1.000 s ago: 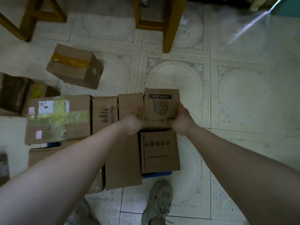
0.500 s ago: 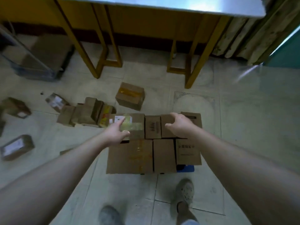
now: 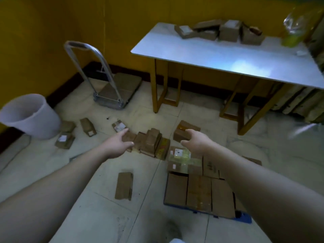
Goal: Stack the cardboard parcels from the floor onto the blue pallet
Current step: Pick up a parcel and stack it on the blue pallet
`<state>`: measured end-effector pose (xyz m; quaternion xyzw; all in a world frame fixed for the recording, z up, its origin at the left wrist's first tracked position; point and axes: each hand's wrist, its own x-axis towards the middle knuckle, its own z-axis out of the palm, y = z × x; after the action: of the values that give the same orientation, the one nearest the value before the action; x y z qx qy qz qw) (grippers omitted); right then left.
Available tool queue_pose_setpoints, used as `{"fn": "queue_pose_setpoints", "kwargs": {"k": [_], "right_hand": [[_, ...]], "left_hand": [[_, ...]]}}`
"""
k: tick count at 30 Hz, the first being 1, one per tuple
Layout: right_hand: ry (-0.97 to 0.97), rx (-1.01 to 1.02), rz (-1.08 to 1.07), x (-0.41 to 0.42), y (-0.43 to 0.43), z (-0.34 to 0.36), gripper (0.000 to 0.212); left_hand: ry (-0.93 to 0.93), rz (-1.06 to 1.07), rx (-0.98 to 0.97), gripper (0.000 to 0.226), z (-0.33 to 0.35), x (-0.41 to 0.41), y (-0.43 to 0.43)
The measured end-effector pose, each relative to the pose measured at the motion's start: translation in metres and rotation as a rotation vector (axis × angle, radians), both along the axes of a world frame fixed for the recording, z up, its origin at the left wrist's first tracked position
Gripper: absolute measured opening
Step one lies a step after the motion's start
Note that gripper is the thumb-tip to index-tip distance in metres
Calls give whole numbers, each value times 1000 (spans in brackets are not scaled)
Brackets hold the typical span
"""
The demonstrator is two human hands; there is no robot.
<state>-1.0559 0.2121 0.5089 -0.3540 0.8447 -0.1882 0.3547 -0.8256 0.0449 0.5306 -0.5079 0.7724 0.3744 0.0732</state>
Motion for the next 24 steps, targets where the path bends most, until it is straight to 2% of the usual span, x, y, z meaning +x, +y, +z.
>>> {"fn": "queue_pose_setpoints", "kwargs": {"k": [13,19,24], "right_hand": [[-10,18,58,23,-138,-7,64],[-40,68,42,71,-228,-26,62],[-73,140,-55,129,-318,-61,63]], "left_hand": [[-60,90,-36,68,20,56,-123],[-66,37,8,70,-7,91,-213],[-34,-22,49,69,-46,117,-324]]}}
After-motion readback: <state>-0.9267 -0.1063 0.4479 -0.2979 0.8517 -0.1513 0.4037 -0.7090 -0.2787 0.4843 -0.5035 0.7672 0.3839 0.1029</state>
